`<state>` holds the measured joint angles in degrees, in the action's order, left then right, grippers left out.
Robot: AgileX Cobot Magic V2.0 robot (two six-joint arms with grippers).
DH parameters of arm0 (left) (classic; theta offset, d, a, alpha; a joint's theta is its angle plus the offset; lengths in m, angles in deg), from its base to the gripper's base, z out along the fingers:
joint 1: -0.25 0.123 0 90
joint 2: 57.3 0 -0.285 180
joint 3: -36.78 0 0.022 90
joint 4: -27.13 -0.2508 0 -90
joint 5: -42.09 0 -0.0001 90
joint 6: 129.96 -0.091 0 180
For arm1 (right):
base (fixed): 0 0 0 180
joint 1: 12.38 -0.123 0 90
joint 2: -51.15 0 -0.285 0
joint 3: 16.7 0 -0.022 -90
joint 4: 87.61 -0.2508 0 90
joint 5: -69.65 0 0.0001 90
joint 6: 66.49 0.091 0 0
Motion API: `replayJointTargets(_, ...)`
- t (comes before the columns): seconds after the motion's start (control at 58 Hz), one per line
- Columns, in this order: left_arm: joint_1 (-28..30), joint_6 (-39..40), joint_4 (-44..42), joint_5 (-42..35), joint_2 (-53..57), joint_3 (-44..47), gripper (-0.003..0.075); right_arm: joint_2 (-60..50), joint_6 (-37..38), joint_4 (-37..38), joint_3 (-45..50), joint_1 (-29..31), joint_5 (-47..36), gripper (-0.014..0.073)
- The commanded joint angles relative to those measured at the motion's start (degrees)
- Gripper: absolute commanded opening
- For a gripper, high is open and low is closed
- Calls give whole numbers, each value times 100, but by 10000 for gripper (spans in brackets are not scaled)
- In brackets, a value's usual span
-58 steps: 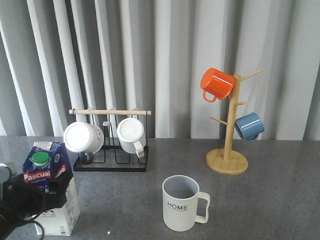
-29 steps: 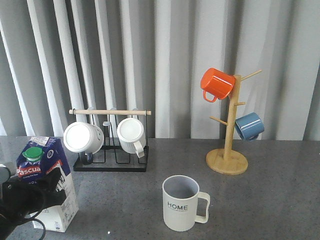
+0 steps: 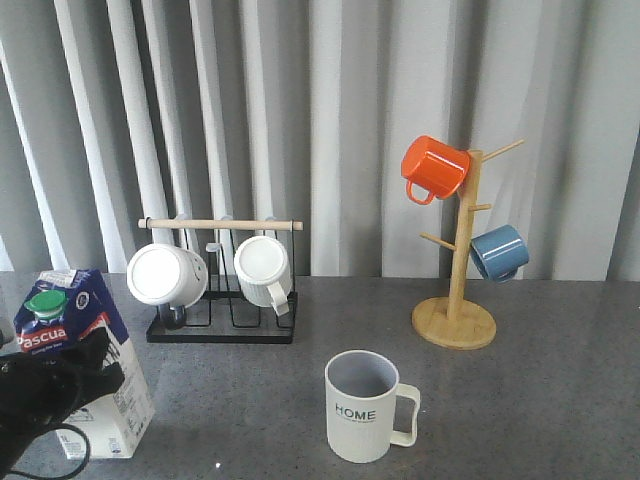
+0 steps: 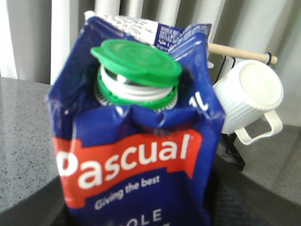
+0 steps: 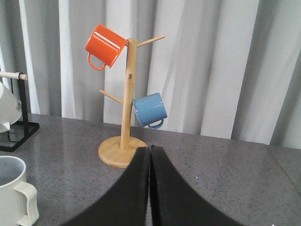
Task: Place milk next to cup
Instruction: 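Carry the milk carton with the left gripper beside the white mug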
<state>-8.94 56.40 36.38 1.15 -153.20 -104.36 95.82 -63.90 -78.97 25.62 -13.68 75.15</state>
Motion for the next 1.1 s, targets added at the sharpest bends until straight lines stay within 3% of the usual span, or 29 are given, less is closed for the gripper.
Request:
replayJointTargets(0.0, -611, -1251, 1604, -471, 519, -276, 20, 16, -5, 62, -163, 26, -405, -10)
replayJointTargets(0.086, -1306, -2904, 3724, -569, 596, -644, 20, 16, -5, 62, -163, 26, -405, -10)
replayJointTargets(0.173, -1968, -4437, 5110, -998, 451, -1137, 20, 16, -5, 62, -163, 26, -405, -10)
replayJointTargets(0.311, -2828, -5532, 5681, -1172, 1, -1966, 20, 16, -5, 62, -163, 26, -405, -10)
replayJointTargets(0.638, -3610, -5614, 5751, -1076, -1060, -3175, 20, 16, -5, 62, -163, 26, -405, -10)
replayJointTargets(1.087, -3602, -4957, 5412, -1051, -1854, -3233, 20, 16, -5, 62, -163, 26, -405, -10)
